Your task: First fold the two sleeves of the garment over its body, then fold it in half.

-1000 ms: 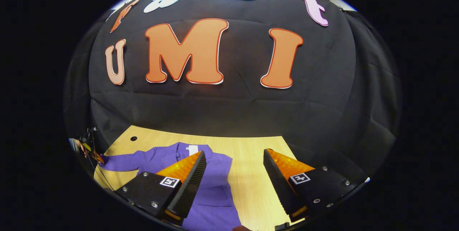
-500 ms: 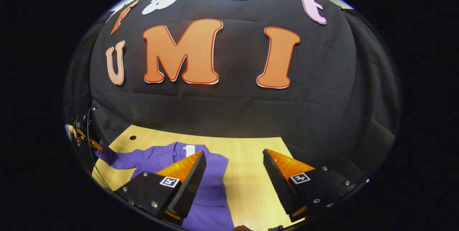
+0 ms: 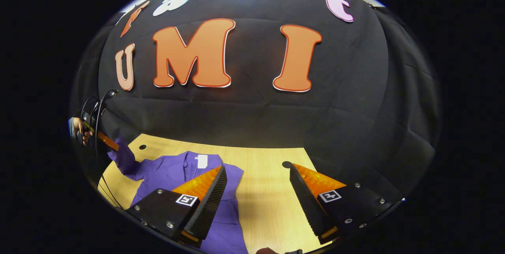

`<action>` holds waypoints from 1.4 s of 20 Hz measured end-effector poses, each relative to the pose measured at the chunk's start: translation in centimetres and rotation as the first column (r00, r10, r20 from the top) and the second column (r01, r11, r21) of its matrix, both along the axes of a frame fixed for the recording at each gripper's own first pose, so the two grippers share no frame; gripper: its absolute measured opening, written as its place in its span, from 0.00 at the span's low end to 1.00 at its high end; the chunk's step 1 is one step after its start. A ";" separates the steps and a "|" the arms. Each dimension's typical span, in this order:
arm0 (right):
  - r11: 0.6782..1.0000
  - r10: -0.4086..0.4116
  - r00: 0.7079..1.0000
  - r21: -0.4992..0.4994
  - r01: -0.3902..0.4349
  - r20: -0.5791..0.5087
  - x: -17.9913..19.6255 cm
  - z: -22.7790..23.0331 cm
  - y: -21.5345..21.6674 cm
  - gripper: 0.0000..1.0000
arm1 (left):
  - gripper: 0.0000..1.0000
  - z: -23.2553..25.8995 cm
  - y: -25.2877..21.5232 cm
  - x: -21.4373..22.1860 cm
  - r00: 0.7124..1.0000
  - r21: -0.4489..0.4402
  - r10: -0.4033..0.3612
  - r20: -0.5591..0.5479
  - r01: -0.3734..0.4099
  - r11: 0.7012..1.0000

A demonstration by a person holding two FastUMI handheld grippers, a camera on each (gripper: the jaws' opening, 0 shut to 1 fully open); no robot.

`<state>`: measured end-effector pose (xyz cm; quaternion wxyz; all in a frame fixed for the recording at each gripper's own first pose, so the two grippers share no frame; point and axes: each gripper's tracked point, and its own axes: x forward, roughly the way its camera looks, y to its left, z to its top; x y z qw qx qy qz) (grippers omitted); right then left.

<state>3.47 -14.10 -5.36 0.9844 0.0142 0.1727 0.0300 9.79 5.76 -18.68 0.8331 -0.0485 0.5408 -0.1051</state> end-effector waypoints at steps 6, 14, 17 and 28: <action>0.999 -0.018 1.000 0.035 0.018 0.004 0.2 -1.1 -3.3 0.96 | 0.07 2.4 -11.1 2.5 0.989 0.009 -0.145 0.038 0.145 0.989; 0.996 -0.058 0.998 0.063 0.059 -0.020 -0.2 -3.4 -7.4 0.96 | 0.07 2.2 -24.4 4.5 0.949 -0.009 -0.312 0.041 0.312 0.950; 0.992 -0.069 0.997 0.100 0.072 -0.036 -0.6 -4.3 -8.0 0.95 | 0.07 1.8 -28.3 4.8 0.932 -0.012 -0.359 0.047 0.360 0.933; 0.995 -0.038 0.994 0.086 0.047 -0.102 -0.3 -6.6 -6.2 0.95 | 0.65 1.7 -24.9 2.8 0.954 -0.075 -0.282 0.102 0.290 0.954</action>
